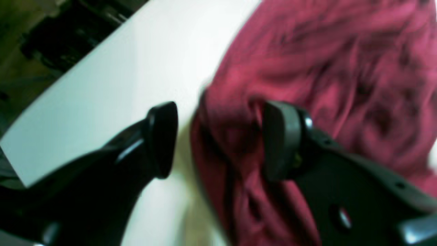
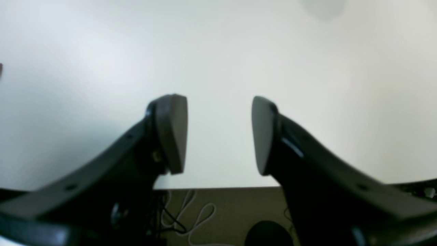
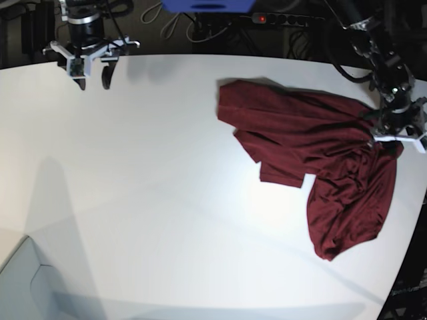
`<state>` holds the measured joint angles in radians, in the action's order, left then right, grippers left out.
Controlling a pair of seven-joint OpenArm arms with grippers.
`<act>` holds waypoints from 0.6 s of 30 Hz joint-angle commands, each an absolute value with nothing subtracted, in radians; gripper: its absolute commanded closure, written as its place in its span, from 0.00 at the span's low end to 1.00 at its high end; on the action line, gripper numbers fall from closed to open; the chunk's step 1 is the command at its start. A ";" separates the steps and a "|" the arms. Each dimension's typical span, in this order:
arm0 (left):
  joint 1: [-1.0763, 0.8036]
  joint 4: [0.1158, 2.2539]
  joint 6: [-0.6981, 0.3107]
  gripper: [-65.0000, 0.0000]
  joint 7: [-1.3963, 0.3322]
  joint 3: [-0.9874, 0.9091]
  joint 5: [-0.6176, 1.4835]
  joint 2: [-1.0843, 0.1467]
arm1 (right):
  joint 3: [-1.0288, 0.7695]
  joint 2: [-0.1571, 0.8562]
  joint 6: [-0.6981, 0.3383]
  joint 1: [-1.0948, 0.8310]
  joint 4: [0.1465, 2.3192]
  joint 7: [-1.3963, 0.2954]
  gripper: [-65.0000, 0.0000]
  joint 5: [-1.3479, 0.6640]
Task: Layout the t-shirt on the table in an organized manner, then fold the t-shirt properly
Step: 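Lift the grasped shirt with the left gripper and drag it across the table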
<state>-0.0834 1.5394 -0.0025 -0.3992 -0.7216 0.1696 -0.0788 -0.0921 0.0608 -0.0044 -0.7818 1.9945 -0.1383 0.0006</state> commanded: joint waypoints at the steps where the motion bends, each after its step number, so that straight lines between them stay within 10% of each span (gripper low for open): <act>1: -0.054 1.572 0.002 0.42 -0.367 -0.733 0.188 -0.099 | -0.094 0.064 -0.005 -0.794 2.011 -0.116 0.53 0.001; 18: 0.461 0.881 0.002 0.42 -0.344 -0.450 0.219 -0.298 | -0.091 0.064 -0.005 -0.794 2.009 -0.117 0.53 0.002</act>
